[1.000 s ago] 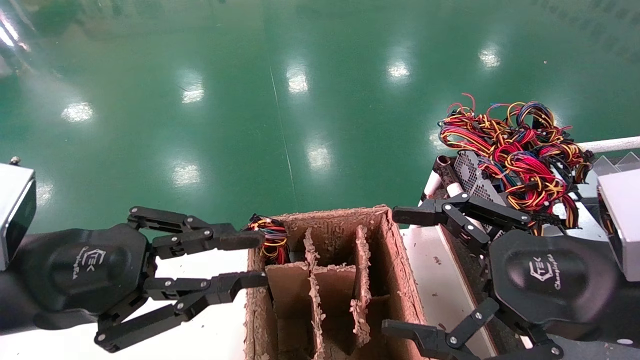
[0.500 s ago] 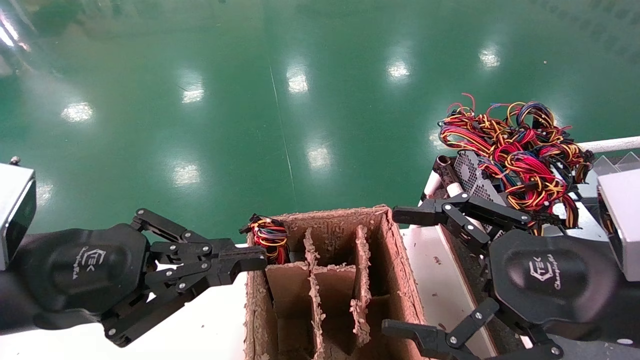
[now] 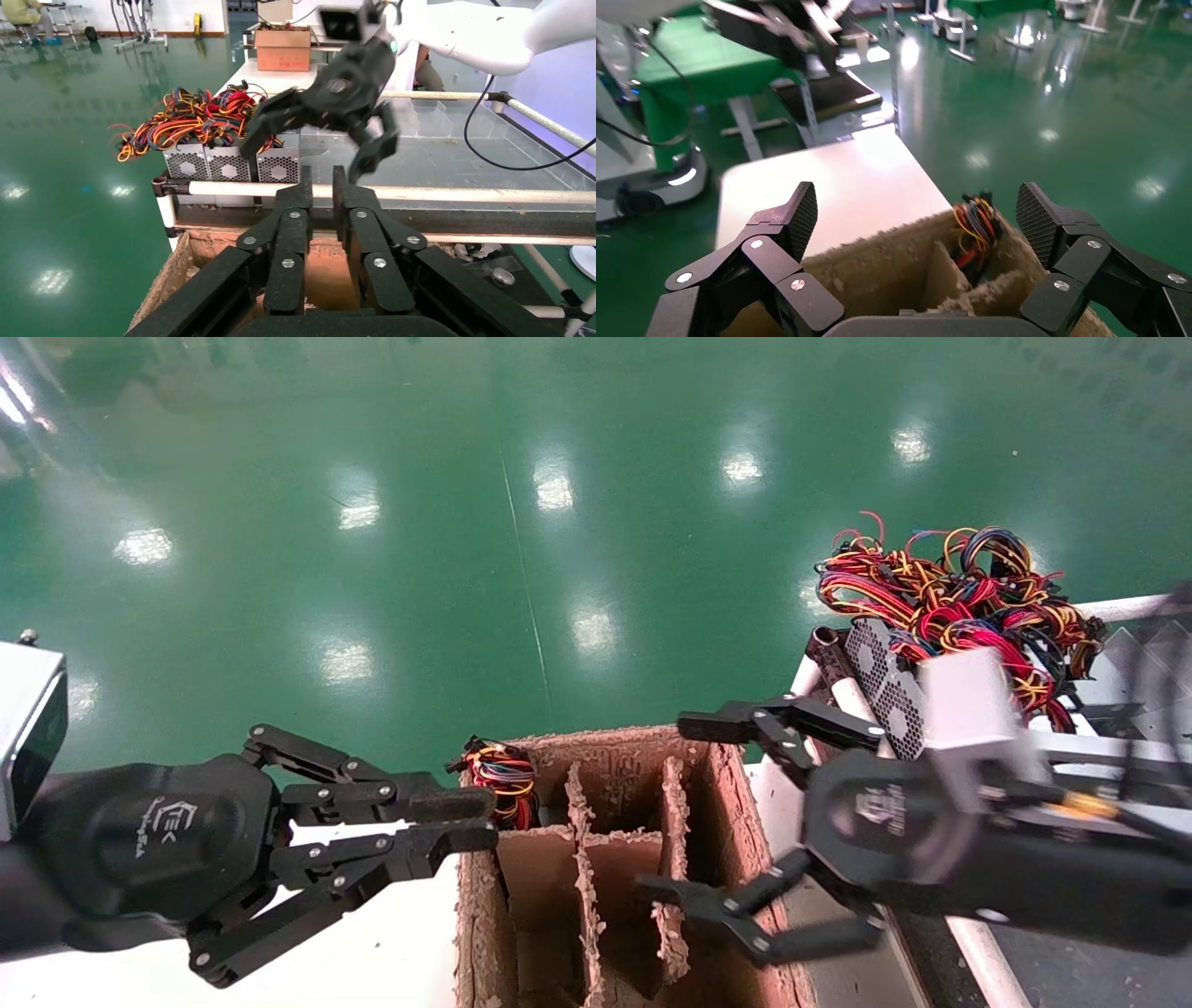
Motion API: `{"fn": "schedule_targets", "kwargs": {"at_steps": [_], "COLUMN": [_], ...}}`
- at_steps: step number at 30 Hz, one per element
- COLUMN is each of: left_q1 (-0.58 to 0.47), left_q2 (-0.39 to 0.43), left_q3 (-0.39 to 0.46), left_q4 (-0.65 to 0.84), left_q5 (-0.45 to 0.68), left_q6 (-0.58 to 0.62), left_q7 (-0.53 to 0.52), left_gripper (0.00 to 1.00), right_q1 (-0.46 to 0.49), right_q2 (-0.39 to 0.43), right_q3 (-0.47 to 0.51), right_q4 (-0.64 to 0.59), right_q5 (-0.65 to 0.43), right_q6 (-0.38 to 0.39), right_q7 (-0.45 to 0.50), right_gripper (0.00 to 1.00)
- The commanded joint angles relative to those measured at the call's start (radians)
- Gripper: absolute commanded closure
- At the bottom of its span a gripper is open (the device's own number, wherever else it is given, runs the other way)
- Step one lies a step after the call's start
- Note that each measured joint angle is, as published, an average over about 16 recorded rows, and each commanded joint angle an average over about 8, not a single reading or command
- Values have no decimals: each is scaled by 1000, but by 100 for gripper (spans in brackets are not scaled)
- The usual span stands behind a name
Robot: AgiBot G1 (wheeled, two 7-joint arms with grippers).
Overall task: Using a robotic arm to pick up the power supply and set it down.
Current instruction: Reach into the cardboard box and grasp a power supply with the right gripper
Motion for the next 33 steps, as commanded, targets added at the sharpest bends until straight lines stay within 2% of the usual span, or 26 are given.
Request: {"fn": "schedule_targets", "kwargs": {"at_steps": [1, 5, 15, 16, 23, 24, 33], "left_q1": [0, 0, 0, 0, 0, 0, -1], "left_q2": [0, 0, 0, 0, 0, 0, 0], "left_q3": [0, 0, 0, 0, 1, 1, 1], "left_q4": [0, 0, 1, 1, 1, 1, 1], "left_q5": [0, 0, 0, 0, 0, 0, -1], "left_q6": [0, 0, 0, 0, 0, 0, 0], "left_q7": [0, 0, 0, 0, 1, 1, 1], "left_gripper": [0, 0, 0, 0, 0, 0, 0], "right_q1": [8, 30, 56, 60, 101, 106, 124], "right_q2": [-19, -56, -113, -129, -266, -284, -400], "right_q3": [-17, -53, -97, -107, -191, -201, -258], "right_q4": [5, 7, -2, -7, -56, -65, -131], "right_q5": [-38, -108, -194, -213, -371, -390, -518], "right_q6": [32, 83, 133, 143, 230, 242, 350], "right_q7": [12, 40, 42, 39, 25, 25, 34], "right_gripper": [0, 0, 0, 9, 96, 100, 100]}}
